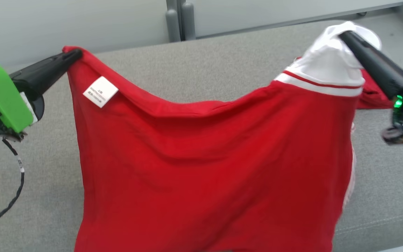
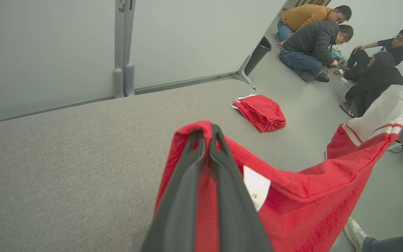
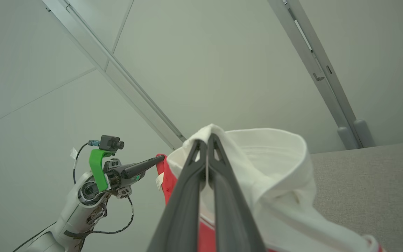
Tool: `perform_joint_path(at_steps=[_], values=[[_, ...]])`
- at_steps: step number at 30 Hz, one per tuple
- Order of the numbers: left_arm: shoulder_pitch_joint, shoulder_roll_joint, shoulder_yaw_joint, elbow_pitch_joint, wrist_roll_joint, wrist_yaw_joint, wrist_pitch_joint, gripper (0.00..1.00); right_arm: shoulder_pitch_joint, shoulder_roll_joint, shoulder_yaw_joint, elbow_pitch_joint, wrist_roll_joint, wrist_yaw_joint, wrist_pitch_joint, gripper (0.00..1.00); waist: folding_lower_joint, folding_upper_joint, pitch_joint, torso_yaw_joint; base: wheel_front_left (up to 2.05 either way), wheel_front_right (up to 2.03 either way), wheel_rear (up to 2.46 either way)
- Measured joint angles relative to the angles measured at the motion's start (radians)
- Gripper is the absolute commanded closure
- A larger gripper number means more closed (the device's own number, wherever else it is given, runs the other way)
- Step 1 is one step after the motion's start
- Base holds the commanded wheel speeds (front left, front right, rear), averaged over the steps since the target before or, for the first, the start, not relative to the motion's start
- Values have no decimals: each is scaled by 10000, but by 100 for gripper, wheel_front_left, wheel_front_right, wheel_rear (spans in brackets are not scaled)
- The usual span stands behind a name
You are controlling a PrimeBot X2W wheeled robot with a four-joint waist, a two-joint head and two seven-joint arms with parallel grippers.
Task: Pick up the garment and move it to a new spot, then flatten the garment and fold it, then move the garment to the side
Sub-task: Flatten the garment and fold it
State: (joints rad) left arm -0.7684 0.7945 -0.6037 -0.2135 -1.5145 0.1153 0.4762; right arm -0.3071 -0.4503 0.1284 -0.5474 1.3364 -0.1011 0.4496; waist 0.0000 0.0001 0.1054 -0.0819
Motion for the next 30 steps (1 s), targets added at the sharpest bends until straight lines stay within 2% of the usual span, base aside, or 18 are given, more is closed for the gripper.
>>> perform_joint_path(at_steps=[1,2,5,6,9,11,13,15,18,21,26,28,30], values=[[11,-94,-77,360,88,36,-33,100,-170,236,190,395,-10,-73,0,100,0,0,126,34,0,0,0],[-40,-288,-196,1177,562,96,-105,100,-818,625,535,1319,-209,-157,-4,100,1,0,388,112,0,0,0],[-592,-477,-403,2257,1843,98,-337,100,-2469,1032,708,2784,-1191,-253,-288,100,0,-1,785,242,0,0,0],[-965,-717,-226,2614,2167,100,-696,100,-3177,1179,637,3145,-1524,-299,-474,100,1,-1,917,286,0,0,0],[-2692,-1555,167,3014,3361,98,-1687,100,-5462,1626,40,3503,-2514,-326,-1248,100,1,-1,1329,424,0,0,0],[-3752,-1891,339,2855,4130,94,-2203,100,-6842,1770,-56,3616,-2911,-324,-1605,100,1,0,1599,518,0,0,0],[-4468,-2015,581,2731,4690,94,-2767,100,-7746,1789,240,3831,-3287,-320,-1636,100,1,-1,1884,589,0,0,0],[-4584,-2088,660,2667,4876,94,-3264,100,-7941,2029,732,4006,-3409,-316,-1636,100,1,-1,2175,631,0,0,0],[-4132,-2209,276,2539,5381,92,-3954,100,-7327,2270,1361,4194,-3503,-314,-1632,100,2,-1,2614,636,0,0,0],[-2643,-2625,-121,2742,5595,4,-5112,100,-5432,2249,1557,4518,-3505,-209,-1875,100,2,0,3015,599,0,0,0],[742,-2685,-1074,4245,6172,12,-6481,100,-1559,2640,1415,5699,-3035,-221,-2654,100,2,-1,3376,411,0,0,0],[1770,-2769,-1346,4878,6215,12,-6941,100,-598,2859,1212,6050,-2817,-188,-3087,100,3,-1,3361,328,0,0,0],[2501,-2907,-1455,5363,6180,10,-7354,100,38,3068,1214,6316,-2700,25,-3369,100,2,-1,3248,269,0,0,0]])
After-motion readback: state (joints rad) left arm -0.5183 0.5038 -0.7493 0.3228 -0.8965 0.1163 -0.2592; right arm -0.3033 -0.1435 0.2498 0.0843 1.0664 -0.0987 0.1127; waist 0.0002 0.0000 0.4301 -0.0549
